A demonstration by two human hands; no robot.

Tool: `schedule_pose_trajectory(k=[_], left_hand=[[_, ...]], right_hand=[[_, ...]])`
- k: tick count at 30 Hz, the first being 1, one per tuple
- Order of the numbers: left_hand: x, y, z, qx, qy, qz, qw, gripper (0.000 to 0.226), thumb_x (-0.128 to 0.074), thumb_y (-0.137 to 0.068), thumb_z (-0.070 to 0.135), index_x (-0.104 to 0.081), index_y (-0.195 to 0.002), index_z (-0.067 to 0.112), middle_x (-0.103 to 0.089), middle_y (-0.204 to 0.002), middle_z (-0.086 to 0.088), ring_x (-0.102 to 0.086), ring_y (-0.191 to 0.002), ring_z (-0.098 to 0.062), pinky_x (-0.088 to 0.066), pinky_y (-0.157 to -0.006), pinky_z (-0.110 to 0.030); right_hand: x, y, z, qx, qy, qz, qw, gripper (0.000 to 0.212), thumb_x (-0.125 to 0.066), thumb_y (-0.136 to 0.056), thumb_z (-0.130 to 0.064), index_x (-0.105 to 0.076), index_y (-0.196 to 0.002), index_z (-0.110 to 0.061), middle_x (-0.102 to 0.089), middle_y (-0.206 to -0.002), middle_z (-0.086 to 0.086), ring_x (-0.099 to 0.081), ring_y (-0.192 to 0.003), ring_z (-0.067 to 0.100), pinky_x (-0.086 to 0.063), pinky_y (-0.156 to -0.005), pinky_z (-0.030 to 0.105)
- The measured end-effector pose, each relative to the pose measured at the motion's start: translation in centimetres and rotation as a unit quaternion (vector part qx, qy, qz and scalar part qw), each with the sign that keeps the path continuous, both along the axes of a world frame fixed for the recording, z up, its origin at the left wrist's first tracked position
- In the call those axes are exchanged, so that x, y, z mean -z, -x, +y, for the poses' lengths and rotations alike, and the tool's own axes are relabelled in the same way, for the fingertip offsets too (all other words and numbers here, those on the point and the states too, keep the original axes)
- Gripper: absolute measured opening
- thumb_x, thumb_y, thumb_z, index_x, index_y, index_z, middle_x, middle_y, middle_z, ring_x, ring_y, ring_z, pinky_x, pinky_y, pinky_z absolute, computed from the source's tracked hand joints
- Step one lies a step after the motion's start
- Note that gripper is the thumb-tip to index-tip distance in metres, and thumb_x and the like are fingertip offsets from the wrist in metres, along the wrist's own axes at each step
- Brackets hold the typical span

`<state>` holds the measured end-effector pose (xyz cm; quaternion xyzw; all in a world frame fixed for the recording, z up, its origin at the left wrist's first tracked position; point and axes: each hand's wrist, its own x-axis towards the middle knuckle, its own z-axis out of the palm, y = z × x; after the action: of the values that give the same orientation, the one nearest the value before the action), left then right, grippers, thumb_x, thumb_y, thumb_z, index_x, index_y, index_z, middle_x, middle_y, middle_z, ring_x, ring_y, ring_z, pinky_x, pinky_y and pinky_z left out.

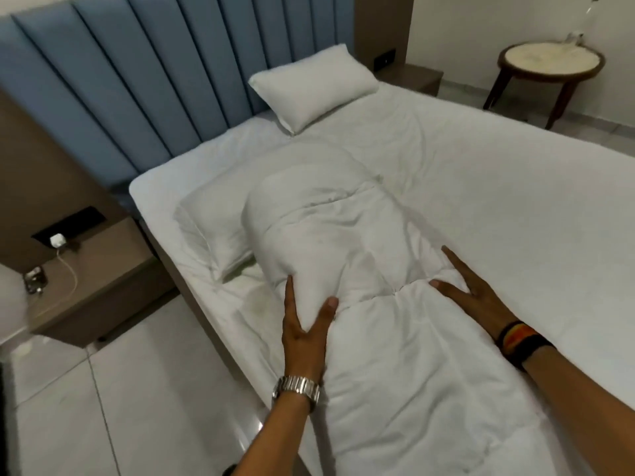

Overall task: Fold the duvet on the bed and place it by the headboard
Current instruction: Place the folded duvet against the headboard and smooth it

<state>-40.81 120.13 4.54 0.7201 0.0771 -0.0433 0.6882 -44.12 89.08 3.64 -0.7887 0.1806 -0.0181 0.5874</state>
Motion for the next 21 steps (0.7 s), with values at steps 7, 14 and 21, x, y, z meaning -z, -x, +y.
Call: schedule_pose_trajectory(k=[7, 14, 21], left_hand=[[-6.5, -20.7, 9.0, 0.149, -0.025, -0.074, 0.986, 0.096, -0.082, -0.066, 0.070, -0.037, -0.150, 0.059, -0.049, -0.142, 0.027, -0.049, -0.117, 0.022, -0.038, -0.093, -0.002], [-12.2, -42.3, 17.7, 0.276, -0.100, -0.119, 0.949, 0.099, -0.079, -0.065, 0.078, -0.031, -0.150, 0.062, -0.039, -0.154, 0.028, -0.038, -0.135, 0.004, -0.031, -0.103, -0.012], [-14.1, -60.9, 22.4, 0.340, -0.175, -0.135, 0.914, 0.097, -0.075, -0.069, 0.078, -0.028, -0.152, 0.062, -0.032, -0.164, 0.018, -0.035, -0.147, -0.011, -0.030, -0.114, -0.031]], right_hand=[[-6.4, -10.8, 10.6, 0.103, 0.061, -0.074, 0.990, 0.085, -0.062, -0.068, -0.088, -0.026, -0.144, -0.075, -0.034, -0.150, -0.034, -0.036, -0.134, -0.007, -0.025, -0.106, 0.016], [-7.2, -25.5, 23.8, 0.215, 0.039, -0.136, 0.966, 0.092, -0.065, -0.074, -0.076, -0.029, -0.155, -0.054, -0.034, -0.160, -0.019, -0.035, -0.139, 0.001, -0.027, -0.110, 0.021], [-5.5, -41.6, 33.2, 0.271, -0.020, -0.174, 0.946, 0.086, -0.070, -0.090, -0.052, -0.025, -0.162, -0.037, -0.030, -0.167, -0.006, -0.032, -0.150, 0.014, -0.027, -0.111, 0.022]])
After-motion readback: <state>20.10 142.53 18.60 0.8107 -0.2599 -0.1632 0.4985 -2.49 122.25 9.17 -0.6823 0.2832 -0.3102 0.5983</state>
